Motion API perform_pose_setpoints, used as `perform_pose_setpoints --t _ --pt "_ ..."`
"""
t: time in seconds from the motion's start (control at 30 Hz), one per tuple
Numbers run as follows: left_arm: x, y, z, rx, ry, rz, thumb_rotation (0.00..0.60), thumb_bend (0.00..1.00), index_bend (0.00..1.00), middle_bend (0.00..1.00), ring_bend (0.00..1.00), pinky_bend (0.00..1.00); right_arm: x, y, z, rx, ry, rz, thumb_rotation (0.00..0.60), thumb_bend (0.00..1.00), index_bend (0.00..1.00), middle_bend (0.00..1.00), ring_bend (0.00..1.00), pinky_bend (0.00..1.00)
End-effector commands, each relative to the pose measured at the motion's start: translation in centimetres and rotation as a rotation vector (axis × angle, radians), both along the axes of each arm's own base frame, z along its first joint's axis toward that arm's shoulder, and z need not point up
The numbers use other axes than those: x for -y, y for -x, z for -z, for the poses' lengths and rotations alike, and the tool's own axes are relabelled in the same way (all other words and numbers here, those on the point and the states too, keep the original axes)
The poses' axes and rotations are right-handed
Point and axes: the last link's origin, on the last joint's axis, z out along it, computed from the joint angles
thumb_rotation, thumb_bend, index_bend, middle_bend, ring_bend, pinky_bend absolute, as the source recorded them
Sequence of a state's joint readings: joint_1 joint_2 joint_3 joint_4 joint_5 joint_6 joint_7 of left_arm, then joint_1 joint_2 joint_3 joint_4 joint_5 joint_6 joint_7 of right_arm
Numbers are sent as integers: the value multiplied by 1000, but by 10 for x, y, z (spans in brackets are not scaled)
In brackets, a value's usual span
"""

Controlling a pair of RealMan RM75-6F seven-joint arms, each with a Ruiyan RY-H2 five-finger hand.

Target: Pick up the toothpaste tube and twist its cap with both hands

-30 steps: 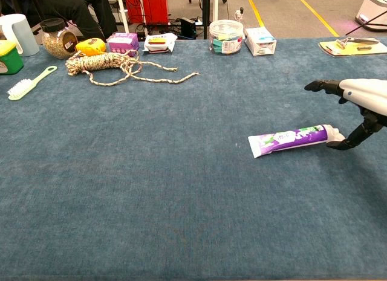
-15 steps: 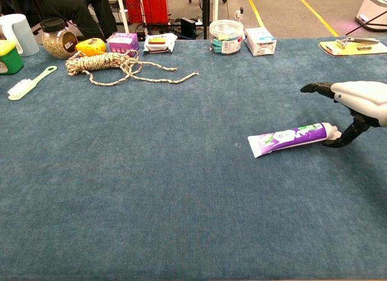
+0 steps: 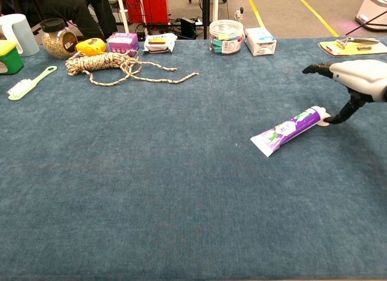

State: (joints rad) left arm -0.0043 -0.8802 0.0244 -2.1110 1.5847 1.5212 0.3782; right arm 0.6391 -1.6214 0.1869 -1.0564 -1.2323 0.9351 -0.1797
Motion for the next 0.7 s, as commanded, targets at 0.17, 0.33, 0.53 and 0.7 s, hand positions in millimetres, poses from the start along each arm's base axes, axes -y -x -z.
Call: perform_pose_setpoints --t 0.17,0.33,0.53,0.7 --pt "1 2 -2 -4 -5 -8 600 180 317 209 177 207 42 -15 -4 -42 10 -33 600 285 0 59 103 161" --pt "3 4 -3 0 -11 -16 600 180 317 209 176 207 49 -17 -15 -52 4 -50 600 285 18 99 145 162" --pt "4 6 -2 1 -2 -20 600 180 317 209 177 207 40 -25 -37 25 -39 -76 600 285 127 205 225 165" --pt "2 4 -1 6 -3 -10 600 180 317 209 176 207 26 -47 -58 128 -128 -98 600 284 225 301 313 214"
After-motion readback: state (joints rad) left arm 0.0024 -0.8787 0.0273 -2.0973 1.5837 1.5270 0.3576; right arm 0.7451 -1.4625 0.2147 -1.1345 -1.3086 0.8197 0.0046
